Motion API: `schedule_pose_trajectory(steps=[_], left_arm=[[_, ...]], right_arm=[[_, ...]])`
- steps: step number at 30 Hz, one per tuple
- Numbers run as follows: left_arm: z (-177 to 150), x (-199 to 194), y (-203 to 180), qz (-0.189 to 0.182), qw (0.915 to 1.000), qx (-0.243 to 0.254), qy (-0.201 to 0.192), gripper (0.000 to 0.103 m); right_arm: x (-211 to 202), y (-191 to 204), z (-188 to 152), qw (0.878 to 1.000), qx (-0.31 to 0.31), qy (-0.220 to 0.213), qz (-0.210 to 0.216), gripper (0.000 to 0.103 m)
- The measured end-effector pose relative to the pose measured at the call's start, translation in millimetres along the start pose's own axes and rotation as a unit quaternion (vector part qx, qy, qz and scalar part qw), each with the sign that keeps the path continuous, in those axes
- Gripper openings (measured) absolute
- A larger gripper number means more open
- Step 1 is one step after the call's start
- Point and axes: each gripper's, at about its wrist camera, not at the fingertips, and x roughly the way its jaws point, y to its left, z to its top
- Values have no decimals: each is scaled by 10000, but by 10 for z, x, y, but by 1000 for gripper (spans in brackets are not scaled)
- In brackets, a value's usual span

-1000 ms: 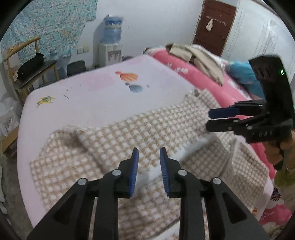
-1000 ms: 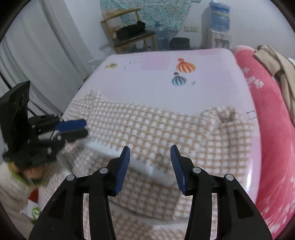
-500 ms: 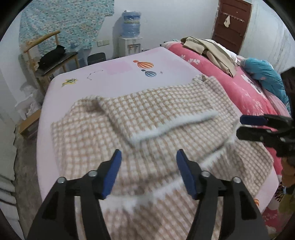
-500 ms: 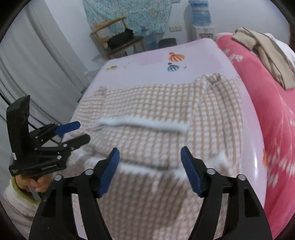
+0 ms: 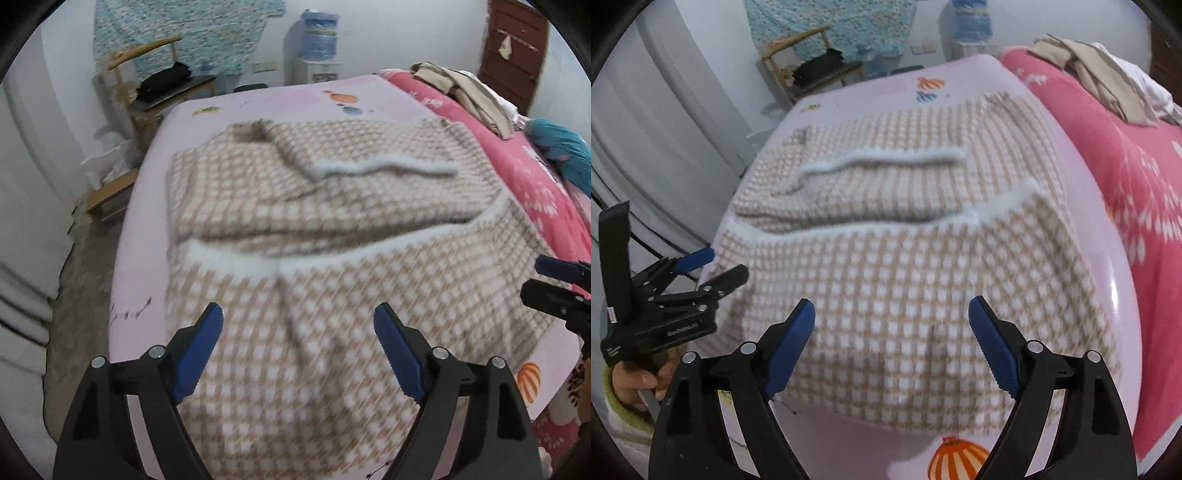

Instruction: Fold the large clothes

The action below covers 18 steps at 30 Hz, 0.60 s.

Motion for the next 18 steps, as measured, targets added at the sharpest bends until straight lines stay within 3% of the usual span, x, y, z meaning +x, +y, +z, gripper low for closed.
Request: schedule_pose_trajectory(steps=[5,13,18], left_arm=[[-162,-42,129,209,9994,-292,7,82],[-320,-233,518,605,9949,-772,-241,82],[-352,-250,781,411,9931,-973,-502,82]], right_arm=[[-10,39,-102,9996,-36,-38,-265,81],[74,77,-185,9995,-95,56,-302,81],[209,70,-177,9993,-64,194,-298,81]])
